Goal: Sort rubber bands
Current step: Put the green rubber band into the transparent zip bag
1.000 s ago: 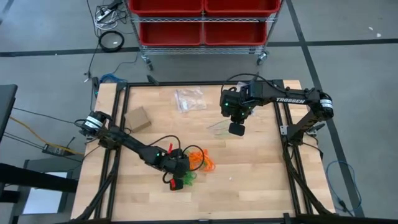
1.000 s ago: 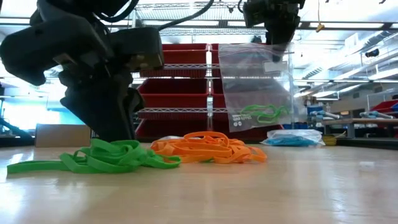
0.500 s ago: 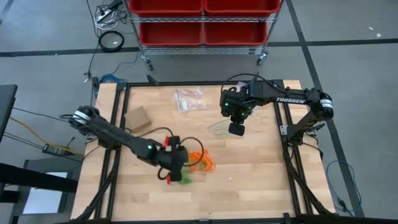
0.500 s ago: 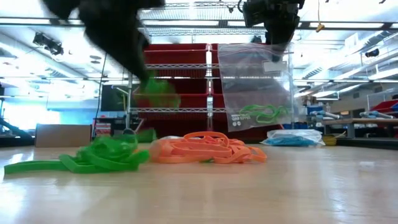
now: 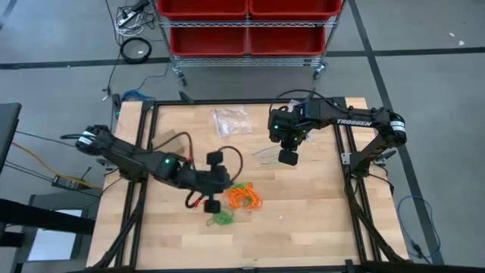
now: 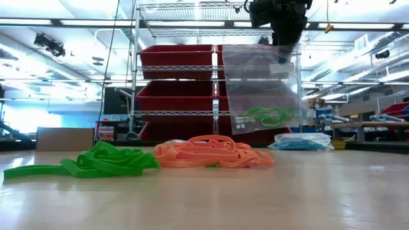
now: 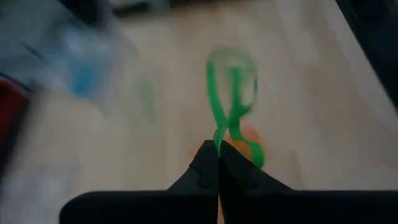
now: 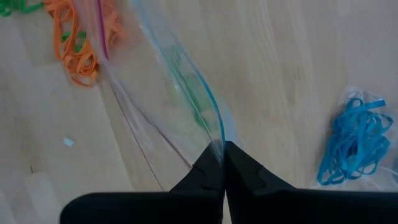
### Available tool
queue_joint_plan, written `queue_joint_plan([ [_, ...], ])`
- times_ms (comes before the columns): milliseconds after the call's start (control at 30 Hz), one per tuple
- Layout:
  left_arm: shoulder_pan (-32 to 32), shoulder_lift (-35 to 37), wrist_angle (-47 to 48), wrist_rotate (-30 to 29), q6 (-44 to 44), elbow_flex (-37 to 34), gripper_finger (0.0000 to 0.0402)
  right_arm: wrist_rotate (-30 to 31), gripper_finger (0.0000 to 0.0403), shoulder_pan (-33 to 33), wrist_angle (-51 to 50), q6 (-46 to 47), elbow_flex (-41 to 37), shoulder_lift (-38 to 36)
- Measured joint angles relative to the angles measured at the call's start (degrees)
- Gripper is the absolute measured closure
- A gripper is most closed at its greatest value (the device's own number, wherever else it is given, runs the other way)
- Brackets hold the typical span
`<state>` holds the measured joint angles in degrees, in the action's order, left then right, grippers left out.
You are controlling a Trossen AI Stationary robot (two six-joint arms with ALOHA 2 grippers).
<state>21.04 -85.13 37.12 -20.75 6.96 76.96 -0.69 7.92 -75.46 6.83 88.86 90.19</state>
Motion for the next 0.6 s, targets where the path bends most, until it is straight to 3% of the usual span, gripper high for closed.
queue_joint_plan([
  [67, -0.6, -0.8, 5.0, 4.4, 3.8, -1.1, 0.0401, 0.0, 0.0403, 0.0, -0.3, -0.1, 0.0, 0.0],
  [200, -0.7, -1.5, 10.7, 4.7, 9.1, -4.9, 0.0401, 0.0, 0.0403, 0.0, 0.0, -0.5, 0.0, 0.0],
  [267, -0.9, -1.5, 10.5, 1.8, 10.3, -7.8, 0.0401, 0.3, 0.0403, 0.0, 0.4, -0.5, 0.0, 0.0],
  [400, -3.8, -1.5, 13.6, -9.8, 13.0, -14.5, 0.0401, 0.4, 0.0403, 0.0, 1.0, -0.5, 0.0, 0.0],
  [500, -8.3, -1.5, 9.4, -10.4, 13.2, -21.0, 0.0401, 0.4, 0.0403, 0.0, 1.0, -0.5, 0.0, 0.0],
  [600, -12.2, -1.5, -0.6, -5.0, 13.0, -26.1, 0.0401, 0.4, 0.0403, 0.0, 1.0, -0.5, 0.0, 0.0],
])
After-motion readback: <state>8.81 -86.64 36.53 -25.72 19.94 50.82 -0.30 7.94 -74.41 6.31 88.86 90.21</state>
